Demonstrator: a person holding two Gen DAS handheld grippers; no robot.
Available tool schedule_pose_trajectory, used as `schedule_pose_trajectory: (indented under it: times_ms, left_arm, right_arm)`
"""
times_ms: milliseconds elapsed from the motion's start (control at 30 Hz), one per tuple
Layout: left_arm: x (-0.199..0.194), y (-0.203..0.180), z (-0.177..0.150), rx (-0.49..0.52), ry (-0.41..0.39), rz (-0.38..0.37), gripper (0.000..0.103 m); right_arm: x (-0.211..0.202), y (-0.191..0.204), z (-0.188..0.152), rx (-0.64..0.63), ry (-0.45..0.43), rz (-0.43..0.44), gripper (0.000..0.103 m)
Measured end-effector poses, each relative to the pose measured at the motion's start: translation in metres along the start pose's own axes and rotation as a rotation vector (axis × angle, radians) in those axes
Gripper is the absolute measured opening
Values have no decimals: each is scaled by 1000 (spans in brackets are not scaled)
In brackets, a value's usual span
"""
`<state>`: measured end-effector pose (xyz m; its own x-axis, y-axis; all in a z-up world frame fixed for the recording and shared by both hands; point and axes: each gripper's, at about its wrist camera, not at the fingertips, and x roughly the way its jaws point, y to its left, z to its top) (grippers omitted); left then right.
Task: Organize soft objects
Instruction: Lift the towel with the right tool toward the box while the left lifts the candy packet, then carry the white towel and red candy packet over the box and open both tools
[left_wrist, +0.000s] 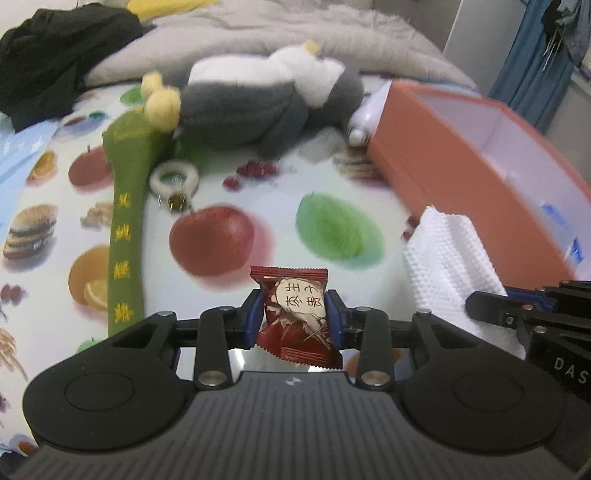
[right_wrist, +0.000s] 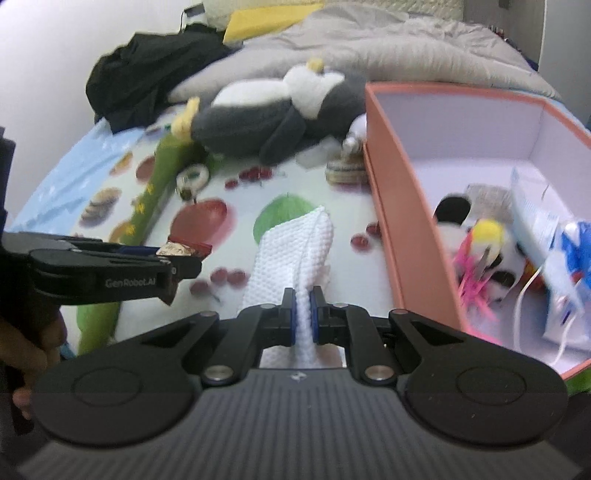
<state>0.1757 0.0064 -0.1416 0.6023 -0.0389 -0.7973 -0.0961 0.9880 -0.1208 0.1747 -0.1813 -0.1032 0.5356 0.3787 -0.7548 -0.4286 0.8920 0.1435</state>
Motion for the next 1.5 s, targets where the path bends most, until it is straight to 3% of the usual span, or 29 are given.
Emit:
schedule_pose_trajectory:
  times_ms: [400, 700, 867, 1067, 1233, 1500]
  left_arm:
    - [-65, -46, 80, -2, -151, -92, 41]
    - [-87, -105, 145, 49, -251, -188, 41]
    - [-63, -148, 172, 76, -211, -260, 41]
    - [-13, -183, 182, 101, -124, -313, 41]
    - [30, -201, 171, 126, -26, -325, 41]
    - [73, -208, 147, 143, 86, -308, 41]
  right_arm:
    - [-66, -14, 63, 10, -180, -28, 12]
    - [-113, -57, 103, 74, -311, -82, 12]
    - [-115, -94, 114, 121, -317, -152, 12]
    - [-97, -143, 113, 196, -269, -261, 12]
    - [-74, -173, 92, 253, -194, -328, 12]
    - [-45, -195, 47, 348, -81, -315, 13]
